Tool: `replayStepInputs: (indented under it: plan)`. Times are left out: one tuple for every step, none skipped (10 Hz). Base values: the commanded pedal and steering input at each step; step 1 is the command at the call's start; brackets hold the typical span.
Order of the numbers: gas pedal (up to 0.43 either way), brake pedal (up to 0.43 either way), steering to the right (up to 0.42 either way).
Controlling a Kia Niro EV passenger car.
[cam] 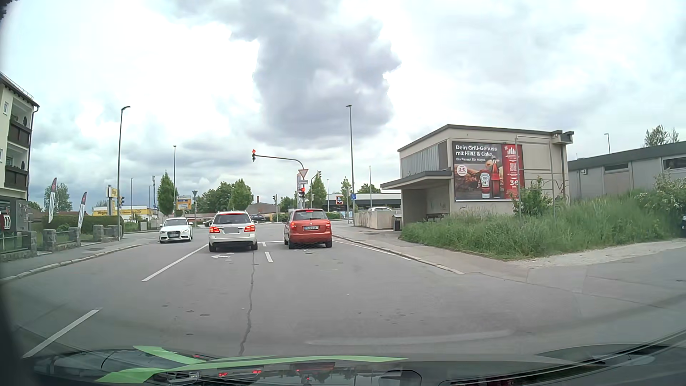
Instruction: Follow the waypoints while adhering to traffic rules and regulations
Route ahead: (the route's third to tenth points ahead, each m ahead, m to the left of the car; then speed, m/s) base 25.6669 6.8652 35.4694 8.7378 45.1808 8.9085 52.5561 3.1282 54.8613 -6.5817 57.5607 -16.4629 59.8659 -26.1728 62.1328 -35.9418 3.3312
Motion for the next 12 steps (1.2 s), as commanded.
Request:
replayStepInputs:
  plan:
    - [0.0, 0.0, 0.024]
    - [0.0, 0.0, 0.007]
    - [0.0, 0.0, -0.006]
    - [0.0, 0.0, -0.023]
    - [0.0, 0.0, -0.034]
    - [0.0, 0.0, -0.042]
    - [0.0, 0.0, -0.054]
    - [0.0, 0.0, -0.066]
    - [0.0, 0.0, -0.081]
    - [0.0, 0.0, -0.093]
    - [0.0, 0.0, -0.104]
    - [0.0, 0.0, -0.11]
